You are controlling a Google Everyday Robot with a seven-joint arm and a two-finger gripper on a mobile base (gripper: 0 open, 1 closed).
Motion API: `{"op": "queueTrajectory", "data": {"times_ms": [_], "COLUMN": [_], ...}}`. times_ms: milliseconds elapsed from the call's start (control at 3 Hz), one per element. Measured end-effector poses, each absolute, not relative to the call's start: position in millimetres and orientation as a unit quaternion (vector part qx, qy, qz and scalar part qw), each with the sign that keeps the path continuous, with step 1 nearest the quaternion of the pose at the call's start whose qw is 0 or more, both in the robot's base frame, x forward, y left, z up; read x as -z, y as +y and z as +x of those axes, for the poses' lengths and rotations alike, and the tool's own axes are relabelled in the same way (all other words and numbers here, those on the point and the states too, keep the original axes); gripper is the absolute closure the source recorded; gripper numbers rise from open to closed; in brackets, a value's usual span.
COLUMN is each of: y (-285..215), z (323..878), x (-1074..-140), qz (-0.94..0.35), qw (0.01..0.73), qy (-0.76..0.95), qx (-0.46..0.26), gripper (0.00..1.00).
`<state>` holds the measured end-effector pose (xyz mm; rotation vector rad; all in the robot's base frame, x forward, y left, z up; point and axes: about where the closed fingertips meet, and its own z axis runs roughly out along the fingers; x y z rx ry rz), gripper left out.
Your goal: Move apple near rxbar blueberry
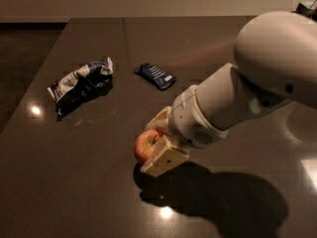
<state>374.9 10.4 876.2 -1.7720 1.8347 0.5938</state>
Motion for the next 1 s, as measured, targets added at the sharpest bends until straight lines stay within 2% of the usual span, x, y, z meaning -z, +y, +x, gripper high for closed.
{"op": "queueTrajectory", "data": {"times_ms": [333, 1000], "y": [-0.1, -4.0], "z": [402.7, 410.2], "x": [-897.8, -899.7], "qz": [-0.634, -0.618], "qw": [0.281, 0.297], "qy": [0.691, 0.704], "qx": [-0.201, -0.187], "gripper": [1.00, 1.00]}}
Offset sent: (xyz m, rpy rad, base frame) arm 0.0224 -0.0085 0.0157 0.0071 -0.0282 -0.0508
